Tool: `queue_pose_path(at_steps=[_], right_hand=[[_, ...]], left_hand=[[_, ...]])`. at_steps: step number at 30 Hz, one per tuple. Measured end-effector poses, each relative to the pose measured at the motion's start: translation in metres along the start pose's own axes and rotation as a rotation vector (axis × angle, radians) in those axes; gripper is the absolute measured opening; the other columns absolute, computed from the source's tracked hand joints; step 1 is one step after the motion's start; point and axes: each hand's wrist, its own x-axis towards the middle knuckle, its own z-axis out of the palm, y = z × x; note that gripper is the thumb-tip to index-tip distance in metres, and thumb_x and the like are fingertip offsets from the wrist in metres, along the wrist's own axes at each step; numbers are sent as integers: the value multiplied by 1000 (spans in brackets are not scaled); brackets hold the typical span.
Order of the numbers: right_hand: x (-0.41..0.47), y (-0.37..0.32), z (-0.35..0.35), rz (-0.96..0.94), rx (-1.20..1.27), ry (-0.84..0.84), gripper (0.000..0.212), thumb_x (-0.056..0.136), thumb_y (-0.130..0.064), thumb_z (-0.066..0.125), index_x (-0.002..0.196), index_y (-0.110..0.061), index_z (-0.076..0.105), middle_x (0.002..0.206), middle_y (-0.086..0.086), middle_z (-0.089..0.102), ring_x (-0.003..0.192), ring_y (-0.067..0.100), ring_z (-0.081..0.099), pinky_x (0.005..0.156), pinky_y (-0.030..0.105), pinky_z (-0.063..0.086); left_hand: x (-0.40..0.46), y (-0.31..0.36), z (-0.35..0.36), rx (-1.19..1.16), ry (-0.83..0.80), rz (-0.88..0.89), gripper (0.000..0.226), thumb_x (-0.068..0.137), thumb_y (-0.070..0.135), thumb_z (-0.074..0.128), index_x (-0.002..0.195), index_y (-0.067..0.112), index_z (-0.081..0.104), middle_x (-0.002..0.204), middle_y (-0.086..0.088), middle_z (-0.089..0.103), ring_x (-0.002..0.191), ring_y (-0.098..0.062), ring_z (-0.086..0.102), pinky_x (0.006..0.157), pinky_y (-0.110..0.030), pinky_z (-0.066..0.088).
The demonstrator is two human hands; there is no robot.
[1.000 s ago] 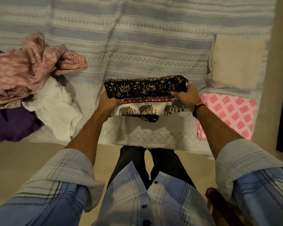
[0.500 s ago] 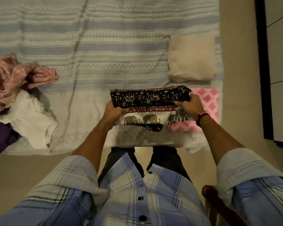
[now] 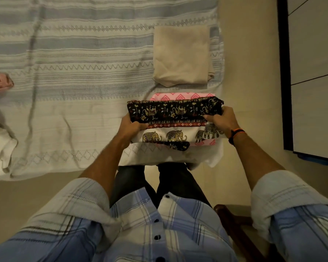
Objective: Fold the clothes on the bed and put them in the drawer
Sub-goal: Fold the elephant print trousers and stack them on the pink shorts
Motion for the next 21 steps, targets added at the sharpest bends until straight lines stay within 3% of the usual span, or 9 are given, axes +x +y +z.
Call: queue_pose_path(at_steps=[7,9,12,14,17,21], right_hand=[[26,14,-20,61,-2,-8,32,78,-10,79,109,-14,71,108,7,72,104,27,68,98,43,53],[31,14,-19,79,-162,27,43,80,-14,78,119,-8,63,116,13,68,111,32,64,99,40,51],[30,13,-8,88,-576,107,72,78,-19,77,134,1,37,131,24,53,120,44,52,99,51,45],[26,11,7,-26,-699,174,75,76,-15,73,137,1,33,137,25,43,123,45,44,100,55,41],[19,7,29,-262,-736,183,67,72,-5,64,136,-1,42,140,22,42,125,42,42,102,53,41],[10,10,49,-373,-857,47,65,86,-25,67,144,-9,41,154,18,33,138,38,33,111,51,34]], left_hand=[[21,6,16,36,-53,-51,56,76,-8,71,127,6,54,114,-10,67,92,-19,67,67,-30,56],[30,5,15,238,6,-36,64,77,-2,73,134,8,47,124,-10,62,107,-25,63,82,-39,56],[35,0,16,686,158,-16,77,76,10,74,142,5,33,134,-17,54,121,-36,53,99,-46,48],[33,-1,24,795,200,90,82,72,15,77,142,7,35,135,-19,51,123,-37,50,102,-48,45],[26,-1,45,878,140,348,80,73,16,79,143,13,42,144,-18,41,130,-33,42,109,-46,40],[24,-5,77,1007,13,442,79,81,19,77,149,23,37,158,-17,16,141,-34,30,116,-45,33]])
